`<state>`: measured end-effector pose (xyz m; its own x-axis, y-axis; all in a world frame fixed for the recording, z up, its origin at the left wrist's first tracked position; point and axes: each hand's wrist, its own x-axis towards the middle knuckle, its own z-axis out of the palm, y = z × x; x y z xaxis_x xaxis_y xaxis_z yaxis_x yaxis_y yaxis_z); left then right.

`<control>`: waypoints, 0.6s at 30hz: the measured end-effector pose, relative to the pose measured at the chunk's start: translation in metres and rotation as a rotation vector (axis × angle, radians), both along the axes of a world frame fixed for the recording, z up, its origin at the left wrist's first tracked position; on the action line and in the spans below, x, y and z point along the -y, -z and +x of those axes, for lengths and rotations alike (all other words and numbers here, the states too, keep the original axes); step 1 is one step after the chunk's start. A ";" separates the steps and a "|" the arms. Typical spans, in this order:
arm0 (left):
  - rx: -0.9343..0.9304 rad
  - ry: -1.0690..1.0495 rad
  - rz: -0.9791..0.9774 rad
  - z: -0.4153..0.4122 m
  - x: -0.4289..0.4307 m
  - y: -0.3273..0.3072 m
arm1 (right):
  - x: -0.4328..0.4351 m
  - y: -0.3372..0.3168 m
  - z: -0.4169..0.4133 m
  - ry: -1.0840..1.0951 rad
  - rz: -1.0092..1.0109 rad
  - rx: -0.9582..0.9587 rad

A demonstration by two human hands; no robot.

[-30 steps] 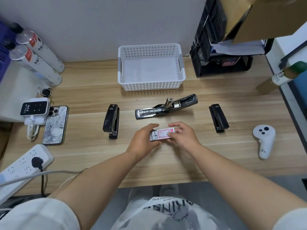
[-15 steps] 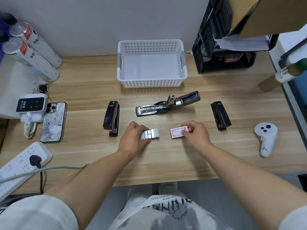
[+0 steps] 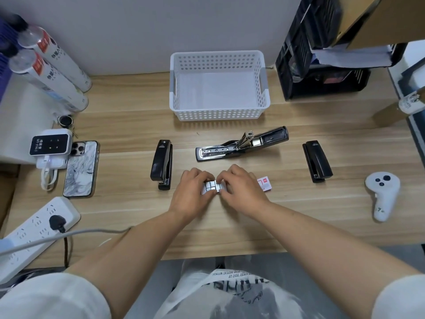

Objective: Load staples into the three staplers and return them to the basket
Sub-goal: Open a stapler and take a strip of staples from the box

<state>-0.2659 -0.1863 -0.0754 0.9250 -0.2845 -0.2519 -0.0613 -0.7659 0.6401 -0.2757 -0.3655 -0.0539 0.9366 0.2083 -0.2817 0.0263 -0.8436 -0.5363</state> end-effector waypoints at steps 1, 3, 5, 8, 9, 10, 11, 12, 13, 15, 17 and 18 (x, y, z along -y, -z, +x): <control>-0.005 0.001 0.002 0.001 -0.001 0.000 | 0.000 0.001 0.001 -0.001 -0.019 -0.001; -0.011 -0.005 0.007 0.001 -0.003 0.002 | 0.000 0.003 0.002 0.015 -0.044 0.001; -0.010 -0.009 0.006 0.001 -0.003 0.003 | 0.002 0.004 0.002 0.063 -0.050 0.012; 0.000 -0.018 -0.008 0.001 -0.003 0.004 | 0.005 0.006 0.003 0.093 -0.069 -0.023; 0.002 -0.022 -0.018 0.000 -0.002 0.004 | 0.004 0.007 0.004 0.092 -0.077 -0.041; 0.004 -0.024 -0.028 0.000 -0.002 0.003 | 0.004 0.007 0.004 0.095 -0.081 -0.057; 0.005 -0.024 -0.036 0.000 -0.002 0.003 | 0.004 0.008 0.005 0.102 -0.086 -0.071; 0.005 -0.021 -0.041 -0.001 -0.002 0.003 | 0.003 0.009 0.005 0.114 -0.093 -0.084; 0.003 -0.018 -0.041 -0.001 -0.002 0.002 | 0.001 0.010 0.006 0.129 -0.105 -0.096; -0.007 -0.014 -0.033 0.000 -0.002 0.001 | -0.002 0.011 0.007 0.169 -0.127 -0.127; -0.017 -0.010 -0.027 0.001 -0.002 0.000 | -0.005 0.011 0.010 0.206 -0.141 -0.158; -0.022 -0.006 -0.025 0.001 -0.001 0.000 | -0.006 0.011 0.012 0.220 -0.149 -0.171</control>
